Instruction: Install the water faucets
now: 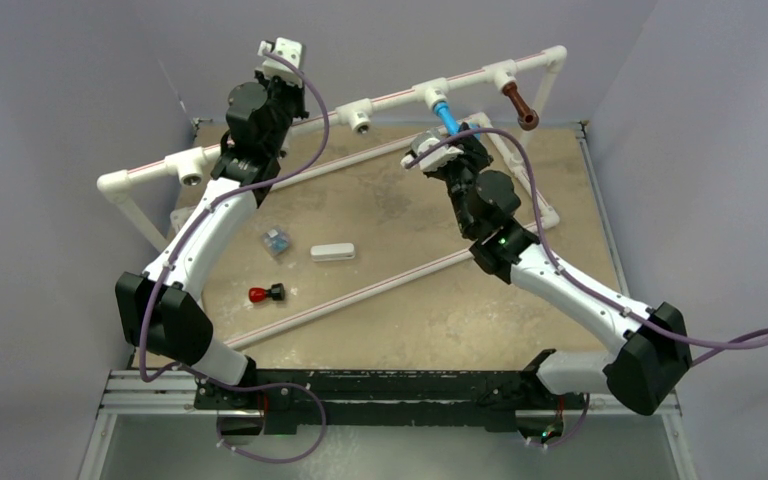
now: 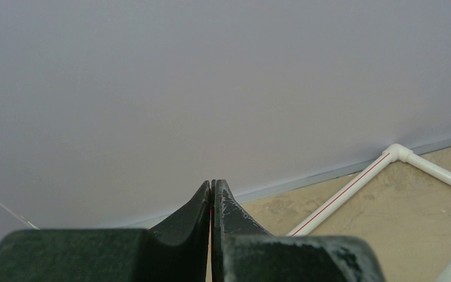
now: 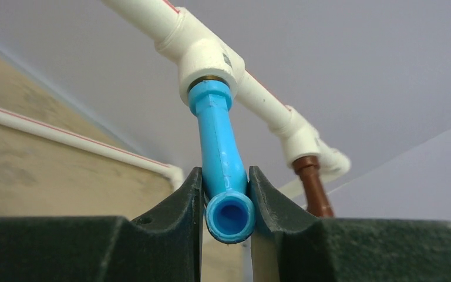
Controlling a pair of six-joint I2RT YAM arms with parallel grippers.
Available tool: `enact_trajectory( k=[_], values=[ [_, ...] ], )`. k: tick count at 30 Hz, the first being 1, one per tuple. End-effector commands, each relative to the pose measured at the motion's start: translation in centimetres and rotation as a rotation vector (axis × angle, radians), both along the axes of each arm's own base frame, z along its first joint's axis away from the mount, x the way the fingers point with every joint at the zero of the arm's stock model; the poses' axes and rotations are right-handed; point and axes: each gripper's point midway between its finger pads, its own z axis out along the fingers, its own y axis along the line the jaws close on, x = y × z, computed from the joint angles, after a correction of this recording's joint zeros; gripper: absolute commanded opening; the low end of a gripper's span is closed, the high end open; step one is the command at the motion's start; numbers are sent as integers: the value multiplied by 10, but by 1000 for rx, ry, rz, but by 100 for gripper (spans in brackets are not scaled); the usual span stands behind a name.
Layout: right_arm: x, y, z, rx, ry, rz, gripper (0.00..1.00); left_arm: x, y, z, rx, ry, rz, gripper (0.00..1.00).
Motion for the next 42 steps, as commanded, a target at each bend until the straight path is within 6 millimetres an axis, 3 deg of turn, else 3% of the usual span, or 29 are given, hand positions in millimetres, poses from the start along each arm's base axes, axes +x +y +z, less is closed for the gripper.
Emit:
enact_trajectory(
  k=[1, 7, 11, 17, 25, 27, 31, 34, 37, 42],
  values=[
    [-15, 17, 64, 590, -33, 207, 0, -3, -22, -64, 59, 186, -83, 0],
    [-27, 37, 71, 1074, 94, 386, 0, -1, -23, -68, 61, 195, -86, 0],
    [-39, 38, 86, 1353, 119, 492, 0, -2, -22, -65, 62, 191, -82, 0],
    [-48, 26, 109, 1641, 140, 592, 0, -3, -21, -63, 62, 186, -81, 0],
    [-56, 16, 119, 1938, 224, 726, 0, -6, -22, -59, 57, 177, -87, 0],
    [-58, 17, 121, 1951, 237, 744, 9, -7, -22, -59, 56, 176, -87, 0],
    [-59, 11, 118, 1940, 233, 694, 45, -7, -21, -58, 57, 173, -85, 0],
    [-58, 3, 107, 1886, 223, 615, 63, -7, -20, -56, 56, 170, -83, 0],
    [-56, -3, 89, 1820, 239, 506, 73, -8, -20, -55, 57, 168, -83, 0],
    [-57, -20, 65, 1692, 237, 348, 83, -8, -19, -55, 59, 168, -79, 0]
  ],
)
